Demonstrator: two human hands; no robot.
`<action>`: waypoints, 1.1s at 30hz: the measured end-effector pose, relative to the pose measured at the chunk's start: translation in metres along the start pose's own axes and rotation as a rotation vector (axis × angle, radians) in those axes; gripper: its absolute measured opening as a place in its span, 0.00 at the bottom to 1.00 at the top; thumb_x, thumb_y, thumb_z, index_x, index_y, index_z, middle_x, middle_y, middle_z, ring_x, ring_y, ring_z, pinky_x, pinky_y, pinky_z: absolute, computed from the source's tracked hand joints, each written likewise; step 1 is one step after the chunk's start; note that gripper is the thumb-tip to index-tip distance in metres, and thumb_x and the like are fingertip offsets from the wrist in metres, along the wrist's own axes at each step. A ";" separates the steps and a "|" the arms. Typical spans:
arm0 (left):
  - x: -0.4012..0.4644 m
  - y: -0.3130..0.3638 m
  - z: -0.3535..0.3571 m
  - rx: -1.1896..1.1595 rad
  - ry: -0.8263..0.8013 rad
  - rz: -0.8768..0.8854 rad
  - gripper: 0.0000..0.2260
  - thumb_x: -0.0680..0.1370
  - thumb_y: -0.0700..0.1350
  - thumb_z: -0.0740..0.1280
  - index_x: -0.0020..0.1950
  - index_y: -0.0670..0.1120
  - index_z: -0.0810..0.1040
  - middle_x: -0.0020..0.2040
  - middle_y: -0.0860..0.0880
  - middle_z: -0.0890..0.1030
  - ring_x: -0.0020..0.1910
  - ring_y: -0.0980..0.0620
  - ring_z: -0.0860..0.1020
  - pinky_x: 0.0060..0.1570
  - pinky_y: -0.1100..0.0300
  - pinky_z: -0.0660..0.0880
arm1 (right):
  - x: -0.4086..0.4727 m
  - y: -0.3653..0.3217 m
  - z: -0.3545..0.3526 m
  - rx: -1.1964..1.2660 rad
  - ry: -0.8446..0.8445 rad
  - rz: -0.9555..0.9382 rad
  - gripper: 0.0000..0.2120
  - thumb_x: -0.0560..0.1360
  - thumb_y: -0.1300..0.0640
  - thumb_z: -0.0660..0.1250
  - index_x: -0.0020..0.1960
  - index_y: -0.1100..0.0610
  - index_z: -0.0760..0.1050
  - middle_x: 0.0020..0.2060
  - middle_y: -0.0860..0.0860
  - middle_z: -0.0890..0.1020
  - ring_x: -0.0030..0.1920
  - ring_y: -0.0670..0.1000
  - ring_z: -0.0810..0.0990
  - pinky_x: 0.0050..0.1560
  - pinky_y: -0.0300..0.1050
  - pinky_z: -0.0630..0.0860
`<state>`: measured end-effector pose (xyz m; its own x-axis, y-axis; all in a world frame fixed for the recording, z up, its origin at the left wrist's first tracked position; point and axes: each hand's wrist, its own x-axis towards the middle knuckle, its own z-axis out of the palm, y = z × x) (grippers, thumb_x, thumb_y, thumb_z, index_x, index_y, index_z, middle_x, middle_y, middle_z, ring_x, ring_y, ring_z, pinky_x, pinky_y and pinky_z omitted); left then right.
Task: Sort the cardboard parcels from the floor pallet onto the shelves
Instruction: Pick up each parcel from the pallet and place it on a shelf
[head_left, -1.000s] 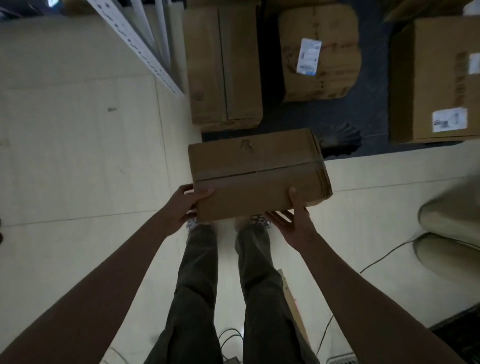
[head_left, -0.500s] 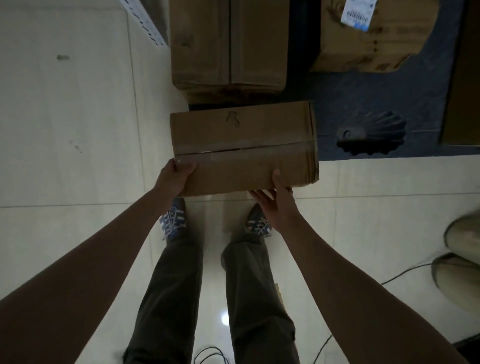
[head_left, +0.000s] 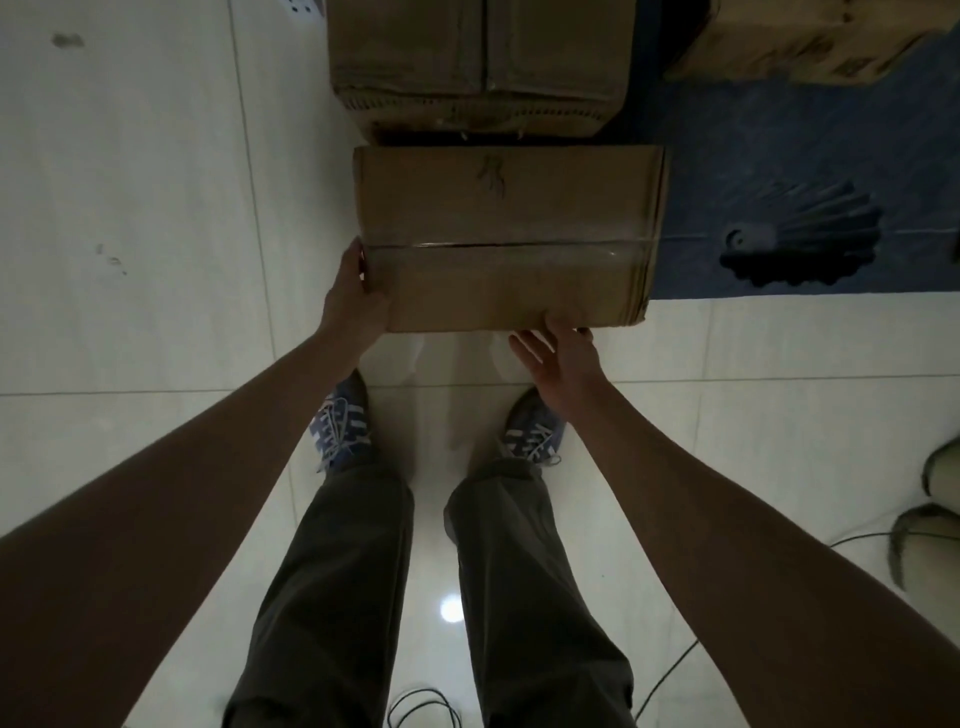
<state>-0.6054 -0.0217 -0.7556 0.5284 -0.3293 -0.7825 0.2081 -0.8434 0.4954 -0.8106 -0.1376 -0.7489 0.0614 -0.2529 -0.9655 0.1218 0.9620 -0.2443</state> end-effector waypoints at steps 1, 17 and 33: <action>0.000 -0.002 0.000 0.005 -0.013 -0.007 0.33 0.81 0.38 0.60 0.82 0.55 0.52 0.75 0.51 0.69 0.65 0.47 0.74 0.56 0.53 0.79 | 0.000 0.002 0.000 -0.026 0.004 -0.002 0.29 0.83 0.62 0.62 0.80 0.51 0.54 0.71 0.61 0.72 0.63 0.62 0.78 0.61 0.57 0.78; -0.132 0.048 -0.087 0.035 -0.096 -0.060 0.32 0.82 0.52 0.66 0.82 0.51 0.55 0.80 0.49 0.62 0.77 0.47 0.64 0.71 0.55 0.66 | -0.170 -0.056 0.033 -0.738 -0.016 -0.047 0.16 0.84 0.58 0.61 0.71 0.61 0.69 0.60 0.63 0.82 0.58 0.63 0.83 0.56 0.55 0.81; -0.398 0.309 -0.303 0.234 0.031 0.364 0.25 0.80 0.51 0.69 0.76 0.49 0.69 0.74 0.48 0.72 0.73 0.48 0.69 0.67 0.62 0.65 | -0.559 -0.213 0.190 -1.136 -0.373 -0.551 0.17 0.81 0.58 0.67 0.69 0.53 0.72 0.48 0.54 0.83 0.46 0.52 0.82 0.44 0.44 0.82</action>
<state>-0.5016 -0.0223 -0.1770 0.5584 -0.6131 -0.5588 -0.1868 -0.7492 0.6354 -0.6827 -0.2209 -0.1400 0.5621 -0.4740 -0.6777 -0.6655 0.2273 -0.7110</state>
